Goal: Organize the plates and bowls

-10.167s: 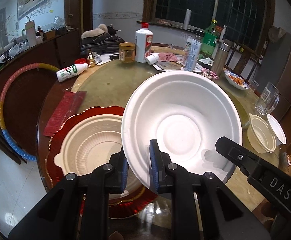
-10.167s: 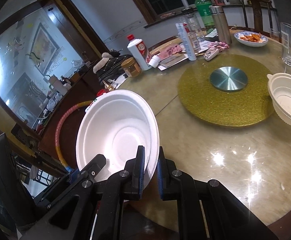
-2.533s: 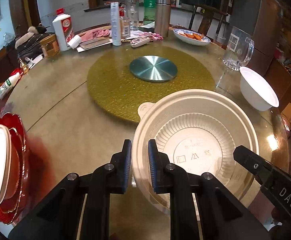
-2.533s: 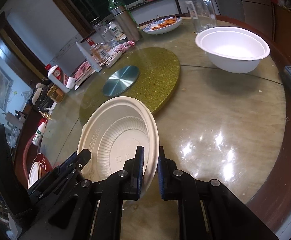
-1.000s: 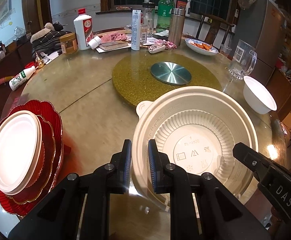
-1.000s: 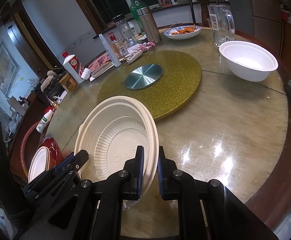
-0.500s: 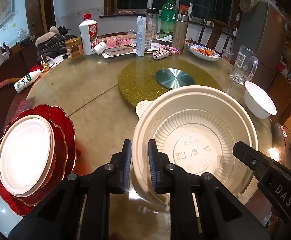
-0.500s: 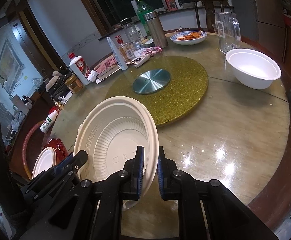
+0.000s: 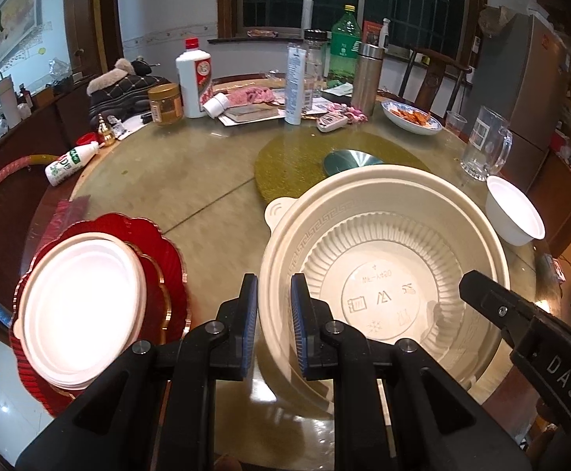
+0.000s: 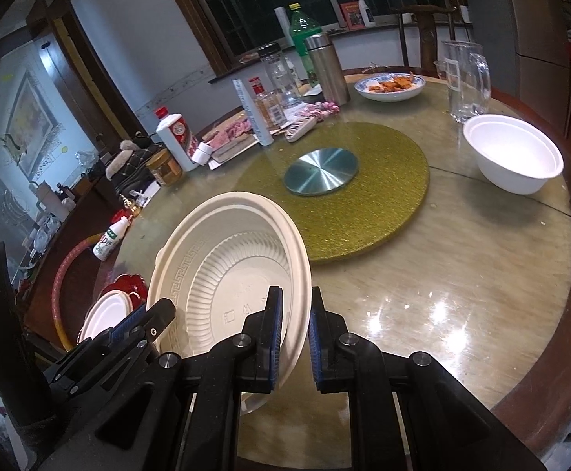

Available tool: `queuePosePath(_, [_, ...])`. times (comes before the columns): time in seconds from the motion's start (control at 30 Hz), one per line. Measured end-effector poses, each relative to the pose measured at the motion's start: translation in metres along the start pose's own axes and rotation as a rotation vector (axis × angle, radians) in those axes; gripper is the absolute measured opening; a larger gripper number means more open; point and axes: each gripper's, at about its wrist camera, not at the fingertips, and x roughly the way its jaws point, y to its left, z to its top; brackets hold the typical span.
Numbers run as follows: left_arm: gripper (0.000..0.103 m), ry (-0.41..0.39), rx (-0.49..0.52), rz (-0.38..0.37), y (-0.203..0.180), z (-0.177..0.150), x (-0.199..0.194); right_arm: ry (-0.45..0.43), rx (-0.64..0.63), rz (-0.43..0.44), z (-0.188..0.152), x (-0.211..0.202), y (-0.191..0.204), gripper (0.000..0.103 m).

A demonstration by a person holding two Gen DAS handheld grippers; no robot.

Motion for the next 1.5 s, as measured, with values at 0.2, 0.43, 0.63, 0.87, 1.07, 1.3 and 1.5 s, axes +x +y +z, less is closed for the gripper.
queuePosePath(0.2, [0.014, -0.038, -0.027, 0.029, 0.019, 0.007, -0.015, -0.021, -0.044, 0.035, 0.007, -0.005, 0.026, 0.012])
queuePosePath(0.43, [0.014, -0.091, -0.075, 0.093, 0.055, 0.015, -0.033, -0.022, -0.099, 0.114, 0.014, 0.0, 0.069, 0.012])
queuePosePath(0.63, [0.014, -0.116, -0.141, 0.151, 0.095, 0.013, -0.043, 0.004, -0.149, 0.178, 0.011, 0.013, 0.108, 0.012])
queuePosePath(0.87, [0.014, -0.111, -0.186, 0.194, 0.126, 0.003, -0.043, 0.036, -0.189, 0.22, 0.001, 0.03, 0.14, 0.012])
queuePosePath(1.07, [0.014, -0.092, -0.208, 0.224, 0.144, -0.005, -0.039, 0.076, -0.206, 0.24, -0.008, 0.046, 0.157, 0.012])
queuePosePath(1.3, [0.014, -0.073, -0.236, 0.263, 0.164, -0.015, -0.036, 0.111, -0.236, 0.256, -0.019, 0.06, 0.178, 0.012])
queuePosePath(1.5, [0.014, -0.058, -0.259, 0.281, 0.178, -0.022, -0.033, 0.136, -0.262, 0.254, -0.029, 0.068, 0.191, 0.012])
